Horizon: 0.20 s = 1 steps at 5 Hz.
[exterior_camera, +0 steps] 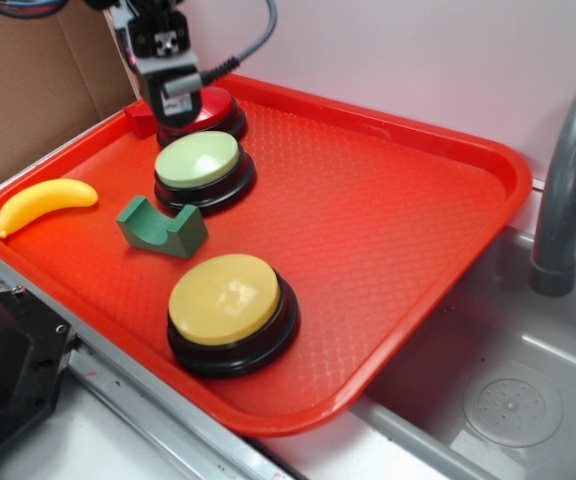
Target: Push the yellow button.
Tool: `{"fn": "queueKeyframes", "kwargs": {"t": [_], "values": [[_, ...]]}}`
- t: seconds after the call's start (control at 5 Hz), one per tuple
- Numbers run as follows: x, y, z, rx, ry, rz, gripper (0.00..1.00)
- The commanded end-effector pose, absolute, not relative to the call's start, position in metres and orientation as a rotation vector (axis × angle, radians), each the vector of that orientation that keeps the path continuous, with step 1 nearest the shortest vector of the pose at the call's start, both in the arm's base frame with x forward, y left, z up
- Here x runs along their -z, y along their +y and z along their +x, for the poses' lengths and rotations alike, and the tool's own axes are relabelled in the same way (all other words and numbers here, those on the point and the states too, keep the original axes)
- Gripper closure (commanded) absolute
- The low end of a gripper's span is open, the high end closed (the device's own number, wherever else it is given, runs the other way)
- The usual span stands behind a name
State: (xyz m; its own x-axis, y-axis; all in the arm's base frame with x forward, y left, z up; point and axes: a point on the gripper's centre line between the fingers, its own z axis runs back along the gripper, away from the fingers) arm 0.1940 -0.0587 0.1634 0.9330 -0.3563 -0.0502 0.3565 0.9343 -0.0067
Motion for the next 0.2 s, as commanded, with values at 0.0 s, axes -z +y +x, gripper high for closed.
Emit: {"fn": "queueKeyframes", "kwargs": {"t": [0.0], "values": [[-0.1782,-0.0665,0.1954,0.399,0.034,-0.028,0.0]]}}
